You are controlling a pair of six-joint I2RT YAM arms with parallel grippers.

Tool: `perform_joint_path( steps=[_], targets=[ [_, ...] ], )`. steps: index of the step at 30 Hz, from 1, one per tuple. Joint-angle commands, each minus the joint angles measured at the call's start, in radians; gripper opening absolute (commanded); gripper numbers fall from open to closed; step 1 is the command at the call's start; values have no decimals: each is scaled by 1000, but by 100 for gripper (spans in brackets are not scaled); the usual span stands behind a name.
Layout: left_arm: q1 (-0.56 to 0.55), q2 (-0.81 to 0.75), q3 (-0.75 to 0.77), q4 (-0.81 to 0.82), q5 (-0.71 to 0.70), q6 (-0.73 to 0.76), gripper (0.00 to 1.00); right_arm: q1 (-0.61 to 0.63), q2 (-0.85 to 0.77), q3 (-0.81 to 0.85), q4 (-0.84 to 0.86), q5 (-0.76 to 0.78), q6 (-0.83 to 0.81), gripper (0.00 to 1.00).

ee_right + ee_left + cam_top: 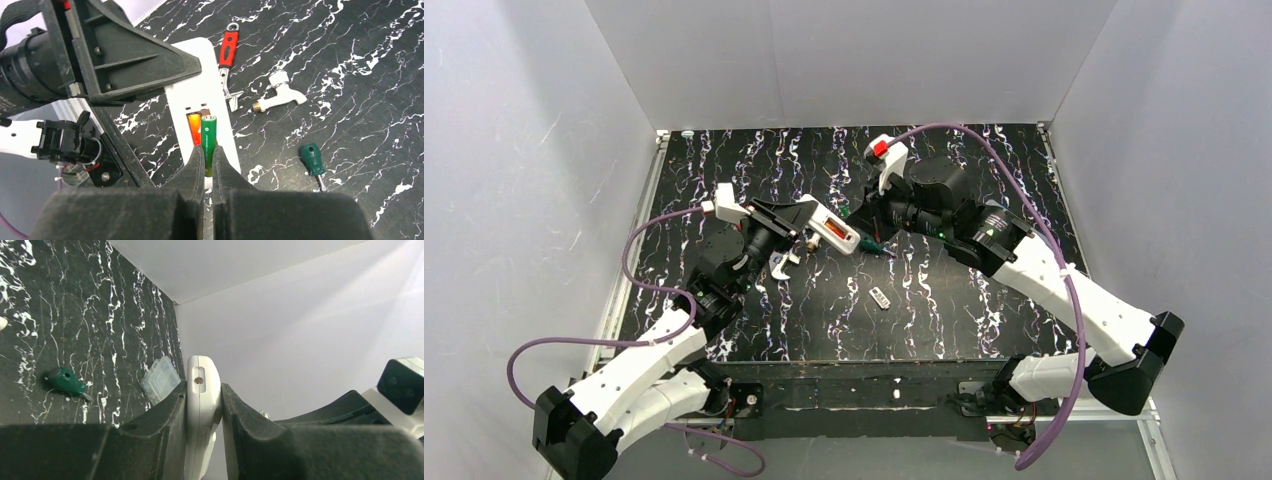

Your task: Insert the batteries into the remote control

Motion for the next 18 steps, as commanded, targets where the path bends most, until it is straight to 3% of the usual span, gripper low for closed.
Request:
perform_joint_path(
  steps=[1, 16, 18],
  targets=[
    [-3, 19, 12, 153, 36, -65, 0, 5, 11, 32, 33, -65, -54, 1],
    [-3, 69, 33, 236, 108, -118, 0, 5, -2, -7, 45, -41, -130, 1],
    [-3, 63, 30, 217, 110, -125, 0, 5, -7, -17, 42, -25, -145, 7]
  ],
)
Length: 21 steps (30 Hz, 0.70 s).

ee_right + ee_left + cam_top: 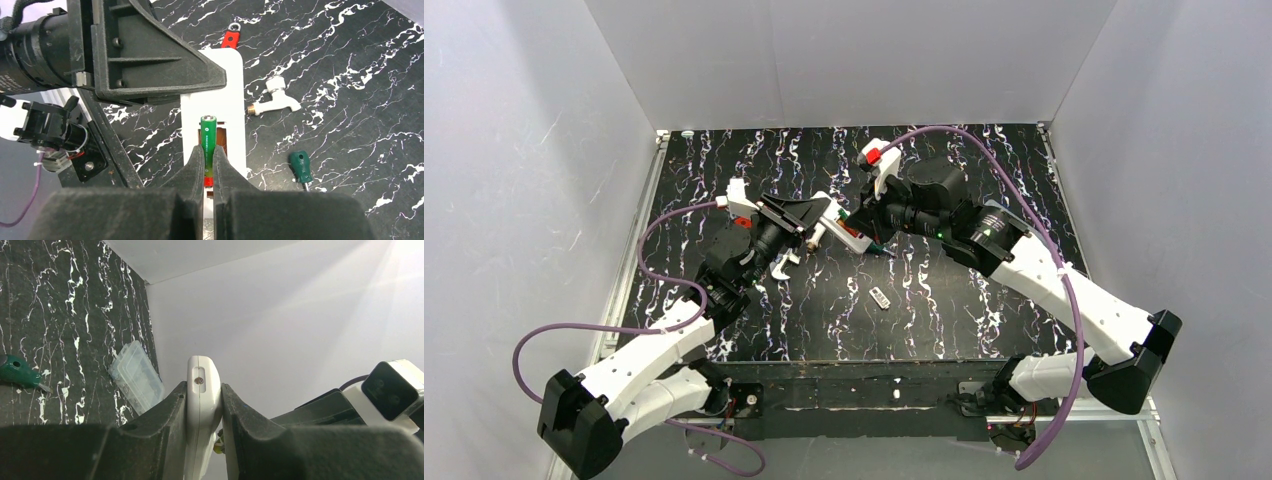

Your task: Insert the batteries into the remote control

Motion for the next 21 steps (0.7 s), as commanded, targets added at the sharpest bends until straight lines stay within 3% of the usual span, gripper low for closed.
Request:
perform_joint_path(
  steps=[1, 21],
  targets=[
    [-4, -31, 32, 72, 9, -21, 0, 5, -19, -16, 32, 34, -53, 8],
    [-3, -38, 19, 82, 2, -41, 0, 5, -18, -23, 27, 9, -65, 13]
  ],
)
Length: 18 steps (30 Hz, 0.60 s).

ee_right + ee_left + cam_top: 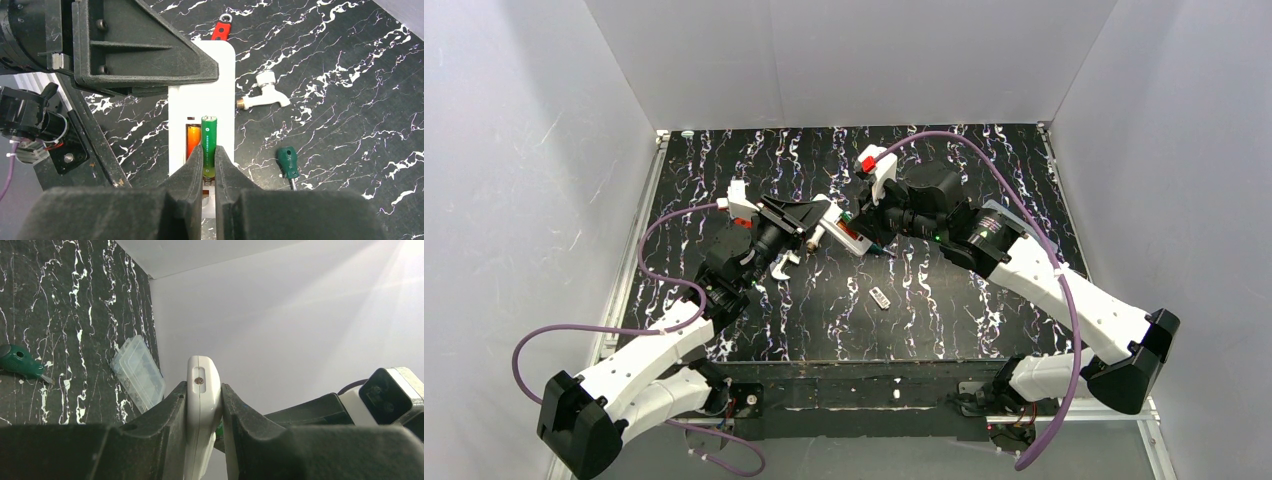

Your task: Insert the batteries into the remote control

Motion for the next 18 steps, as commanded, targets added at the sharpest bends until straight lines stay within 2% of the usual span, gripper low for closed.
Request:
perform_joint_path(
  steps=[1, 5, 13, 18],
  targets=[
    [-3, -30, 20, 117, -8, -14, 0, 5, -16, 10, 24, -17, 13, 13],
    [-3, -27, 19, 122, -9, -17, 0, 4, -9, 13, 15, -21, 26, 13],
    [-3, -26, 20, 128, -9, -19, 0, 5, -5, 17, 11, -23, 30, 27],
    [-4, -27, 17, 128, -6, -19, 0, 5, 1, 21, 9, -28, 32, 30]
  ],
)
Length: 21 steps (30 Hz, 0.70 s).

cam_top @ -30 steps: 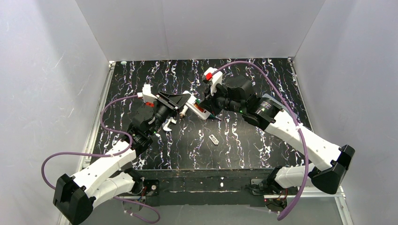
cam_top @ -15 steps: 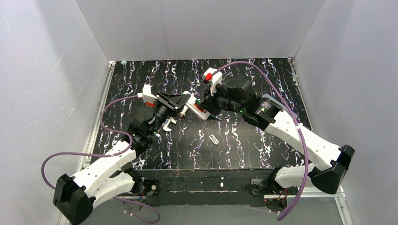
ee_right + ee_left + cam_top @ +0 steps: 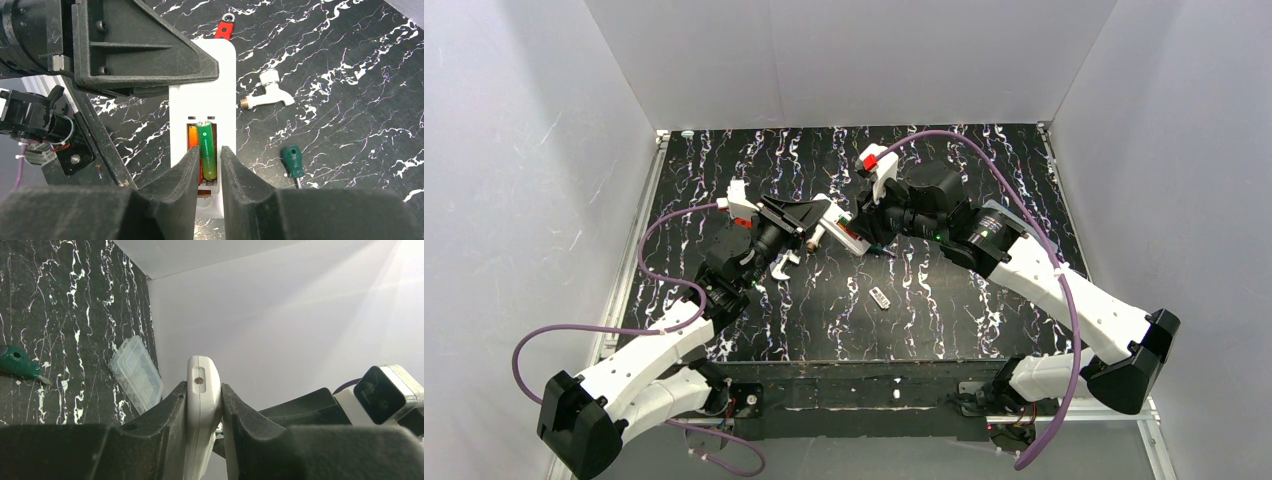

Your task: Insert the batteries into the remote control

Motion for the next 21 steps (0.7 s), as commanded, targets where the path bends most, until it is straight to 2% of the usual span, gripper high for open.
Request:
perform_joint_path(
  steps=[1, 8, 16, 21],
  targets=[
    [-3, -27, 18, 123, -6, -14, 0, 5, 0, 21, 10, -17, 7, 30],
    [-4, -26, 16, 118, -4, -10, 0, 5, -6, 34, 16, -26, 12, 34],
    [-4, -36, 12, 100, -6, -7, 0, 5, -31, 37, 33, -36, 15, 54],
    [-3, -46, 12, 56, 2, -7, 0, 5, -61, 39, 65, 22, 12, 65]
  ],
)
